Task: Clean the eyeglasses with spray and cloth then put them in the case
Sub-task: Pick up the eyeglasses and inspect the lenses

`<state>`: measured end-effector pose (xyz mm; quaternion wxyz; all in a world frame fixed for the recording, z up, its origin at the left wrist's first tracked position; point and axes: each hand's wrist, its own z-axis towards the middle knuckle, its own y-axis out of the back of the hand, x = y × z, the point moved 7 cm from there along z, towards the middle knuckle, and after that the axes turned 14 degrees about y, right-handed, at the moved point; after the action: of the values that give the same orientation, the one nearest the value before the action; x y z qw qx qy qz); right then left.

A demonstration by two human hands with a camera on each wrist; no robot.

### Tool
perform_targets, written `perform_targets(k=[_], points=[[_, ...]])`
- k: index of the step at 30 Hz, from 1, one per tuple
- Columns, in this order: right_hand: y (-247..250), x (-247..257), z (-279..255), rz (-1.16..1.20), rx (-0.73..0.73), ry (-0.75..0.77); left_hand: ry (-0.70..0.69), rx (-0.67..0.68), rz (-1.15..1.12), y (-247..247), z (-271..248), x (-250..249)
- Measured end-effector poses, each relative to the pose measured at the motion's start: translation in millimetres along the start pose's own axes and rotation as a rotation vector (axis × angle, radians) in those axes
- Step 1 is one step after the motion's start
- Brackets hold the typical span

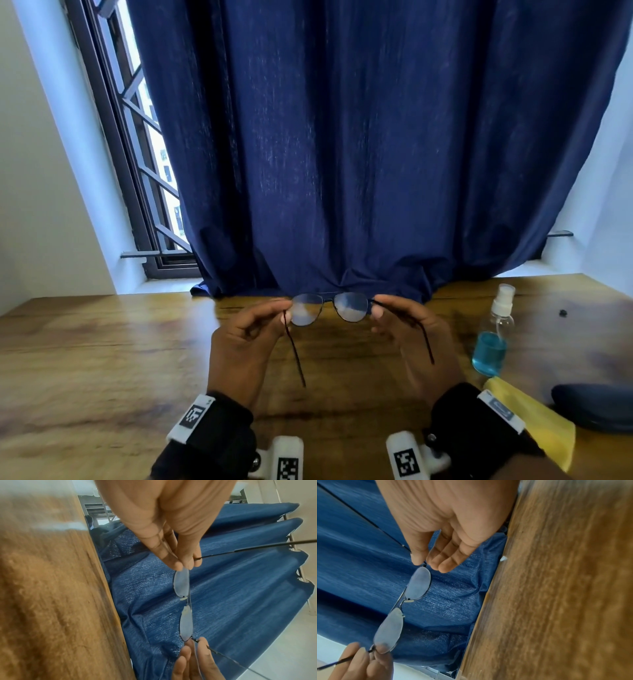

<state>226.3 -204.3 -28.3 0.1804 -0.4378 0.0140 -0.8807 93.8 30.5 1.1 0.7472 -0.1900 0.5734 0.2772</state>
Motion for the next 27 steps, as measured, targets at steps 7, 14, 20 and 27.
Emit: perform_targets(k=[7,14,20,27], points=[[2,2,-1,-0.009,-0.001,-0.022,-0.009,0.000,0.023,1,-2,-1],[-2,-11,-4,0.060,-0.041,-0.164,0.172,-0.008,-0.083,0,1,13],[2,-33,-15,-0.088,0.018,-0.375,0.490,0.072,-0.021,0,4,47],[1,-41,-24,-0.244,0.111,-0.518,0.660,0.063,0.011,0,6,77]])
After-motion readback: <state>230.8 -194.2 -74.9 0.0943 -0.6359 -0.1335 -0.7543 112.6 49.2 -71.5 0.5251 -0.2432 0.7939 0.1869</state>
